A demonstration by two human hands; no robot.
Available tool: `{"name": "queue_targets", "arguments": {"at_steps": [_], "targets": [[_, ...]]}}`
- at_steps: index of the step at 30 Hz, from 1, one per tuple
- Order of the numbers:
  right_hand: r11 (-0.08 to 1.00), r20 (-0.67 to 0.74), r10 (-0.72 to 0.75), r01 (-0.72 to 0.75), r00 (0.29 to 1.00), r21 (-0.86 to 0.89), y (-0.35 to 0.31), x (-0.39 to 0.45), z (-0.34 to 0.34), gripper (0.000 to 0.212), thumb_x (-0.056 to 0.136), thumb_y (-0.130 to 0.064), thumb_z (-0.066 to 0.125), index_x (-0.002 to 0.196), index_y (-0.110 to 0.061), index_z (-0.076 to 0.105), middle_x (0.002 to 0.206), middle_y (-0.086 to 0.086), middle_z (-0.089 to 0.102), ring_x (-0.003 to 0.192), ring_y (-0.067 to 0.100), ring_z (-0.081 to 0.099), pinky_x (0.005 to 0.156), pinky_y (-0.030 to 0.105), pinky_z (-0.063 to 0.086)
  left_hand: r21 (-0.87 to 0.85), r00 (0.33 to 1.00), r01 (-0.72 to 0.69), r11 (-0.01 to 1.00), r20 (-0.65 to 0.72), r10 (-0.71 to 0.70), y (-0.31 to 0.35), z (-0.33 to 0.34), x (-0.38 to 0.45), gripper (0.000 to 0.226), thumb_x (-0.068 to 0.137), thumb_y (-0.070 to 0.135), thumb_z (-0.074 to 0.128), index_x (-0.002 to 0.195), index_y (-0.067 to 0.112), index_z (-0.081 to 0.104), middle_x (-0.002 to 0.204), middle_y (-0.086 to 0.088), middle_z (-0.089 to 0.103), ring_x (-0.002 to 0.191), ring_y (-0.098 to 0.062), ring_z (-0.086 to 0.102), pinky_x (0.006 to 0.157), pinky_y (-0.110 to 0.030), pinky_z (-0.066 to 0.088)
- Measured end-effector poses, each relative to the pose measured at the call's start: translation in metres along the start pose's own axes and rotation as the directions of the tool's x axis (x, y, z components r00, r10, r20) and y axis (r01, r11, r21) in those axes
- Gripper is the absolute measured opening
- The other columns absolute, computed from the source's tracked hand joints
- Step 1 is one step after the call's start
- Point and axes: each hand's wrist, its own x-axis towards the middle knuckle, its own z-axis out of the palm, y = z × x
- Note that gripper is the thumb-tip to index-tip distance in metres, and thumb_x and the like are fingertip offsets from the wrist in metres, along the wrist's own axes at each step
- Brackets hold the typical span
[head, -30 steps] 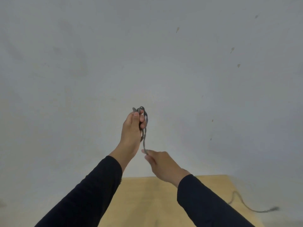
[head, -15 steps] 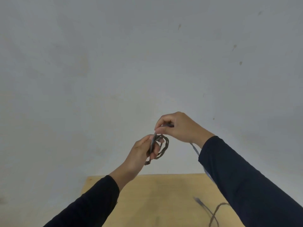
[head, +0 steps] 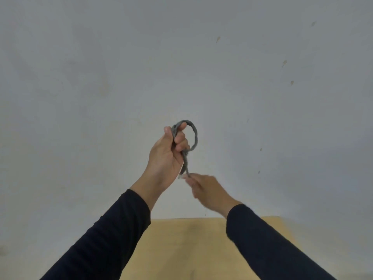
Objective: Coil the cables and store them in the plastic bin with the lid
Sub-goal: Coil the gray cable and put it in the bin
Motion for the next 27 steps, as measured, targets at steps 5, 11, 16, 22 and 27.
{"name": "queue_targets", "arguments": {"at_steps": [5,11,16,22,27], "targets": [[0.959,0.166,-0.11,0.149,0.98,-0.24,-0.022,-0.014,0.011,0.034,0.099,-0.03,0.034,0.124,-0.012,0.048,0.091,0.014,0.062,0.063,0.019,0.046,0.066,0.028,0.036,0.465,0.989,0.0,0.885,-0.134,0.071,-0.003,-0.02,0.009,0.038,0.103,0.03,0.021,0.1,0.017,0.057,0.063,0.01,0.042,0.054,-0.004,0.039,0.068,-0.018,0.035],[0.945,0.182,-0.235,0.268,0.955,-0.186,-0.041,-0.01,-0.024,0.024,0.094,-0.025,0.048,0.08,-0.009,0.056,0.061,-0.002,0.05,0.054,0.01,0.043,0.055,0.023,0.035,0.763,0.998,0.057,0.643,-0.065,-0.011,-0.018,-0.038,-0.008,0.042,0.102,0.032,0.025,0.107,0.001,0.053,0.068,0.005,0.044,0.064,-0.012,0.041,0.067,-0.027,0.035],[0.972,-0.039,-0.226,0.228,0.973,0.063,-0.04,-0.001,-0.055,0.013,0.078,-0.02,0.072,0.076,-0.01,0.064,0.063,-0.001,0.061,0.053,0.003,0.052,0.054,0.012,0.039,0.794,0.985,0.07,0.603,0.041,-0.168,-0.023,-0.033,-0.022,0.04,0.102,0.032,0.025,0.084,0.007,0.05,0.063,0.01,0.048,0.053,-0.002,0.042,0.053,-0.01,0.034],[0.948,-0.064,-0.155,0.166,0.986,0.271,-0.019,0.01,-0.065,0.032,0.083,-0.037,0.065,0.114,-0.041,0.057,0.111,-0.007,0.058,0.079,-0.005,0.058,0.078,0.021,0.045,0.674,0.97,0.118,0.729,0.077,-0.228,-0.021,-0.022,-0.026,0.036,0.096,0.025,0.027,0.077,0.009,0.053,0.057,0.003,0.037,0.051,-0.012,0.031,0.05,-0.021,0.023],[0.844,0.053,-0.131,0.083,0.99,0.53,-0.006,0.007,-0.064,0.029,0.093,-0.033,0.047,0.118,-0.03,0.06,0.096,0.016,0.059,0.059,0.021,0.042,0.063,0.03,0.049,0.398,0.984,0.169,0.902,-0.01,-0.18,-0.021,-0.027,-0.021,0.037,0.099,0.017,0.028,0.079,0.007,0.058,0.053,0.004,0.028,0.045,-0.011,0.024,0.052,-0.027,0.019]]}}
